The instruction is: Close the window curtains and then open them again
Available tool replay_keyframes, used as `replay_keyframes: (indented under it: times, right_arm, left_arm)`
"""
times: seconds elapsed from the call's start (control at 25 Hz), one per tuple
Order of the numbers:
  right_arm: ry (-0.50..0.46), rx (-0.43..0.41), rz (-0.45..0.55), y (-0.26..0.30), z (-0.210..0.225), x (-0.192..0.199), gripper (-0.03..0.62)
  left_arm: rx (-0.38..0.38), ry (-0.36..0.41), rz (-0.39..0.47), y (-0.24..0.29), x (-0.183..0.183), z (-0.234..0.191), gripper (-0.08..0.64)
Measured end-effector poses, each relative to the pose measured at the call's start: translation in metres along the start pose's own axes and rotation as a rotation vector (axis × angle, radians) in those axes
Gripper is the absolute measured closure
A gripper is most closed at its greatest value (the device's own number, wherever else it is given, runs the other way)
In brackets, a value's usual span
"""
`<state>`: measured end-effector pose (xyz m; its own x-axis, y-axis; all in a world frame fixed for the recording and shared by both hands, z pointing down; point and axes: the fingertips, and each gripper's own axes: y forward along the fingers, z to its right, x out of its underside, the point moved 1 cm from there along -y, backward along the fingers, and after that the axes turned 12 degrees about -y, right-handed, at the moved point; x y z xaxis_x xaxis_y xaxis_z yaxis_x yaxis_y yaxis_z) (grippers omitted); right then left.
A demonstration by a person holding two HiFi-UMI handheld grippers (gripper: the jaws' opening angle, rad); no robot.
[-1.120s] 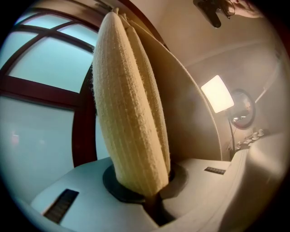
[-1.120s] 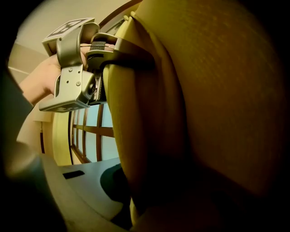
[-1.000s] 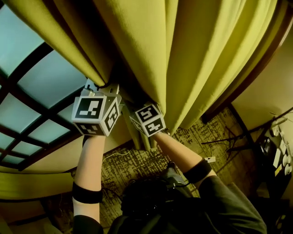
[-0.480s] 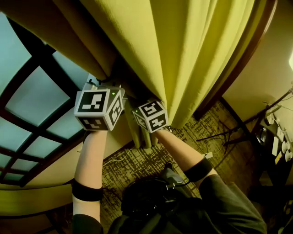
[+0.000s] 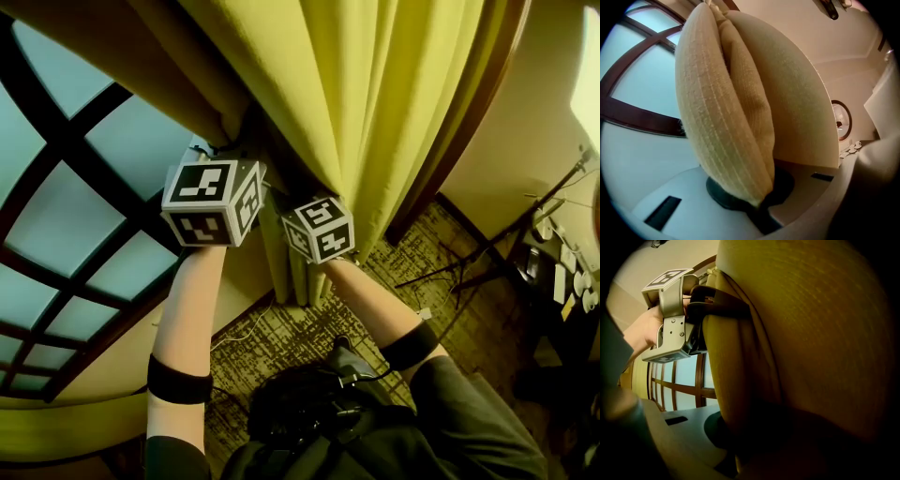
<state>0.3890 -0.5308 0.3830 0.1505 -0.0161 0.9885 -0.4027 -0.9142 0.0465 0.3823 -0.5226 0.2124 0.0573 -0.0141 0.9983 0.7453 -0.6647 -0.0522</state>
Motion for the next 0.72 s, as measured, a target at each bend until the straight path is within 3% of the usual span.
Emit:
replay_keyframes:
  times: [0.72]
  right_arm:
    - [0.040,0.142,0.014,-0.047,0.085,-0.001,0.566]
  left_arm:
    - [0.098,-0.027,0.003,0.070,-0.011,0.061,0.555]
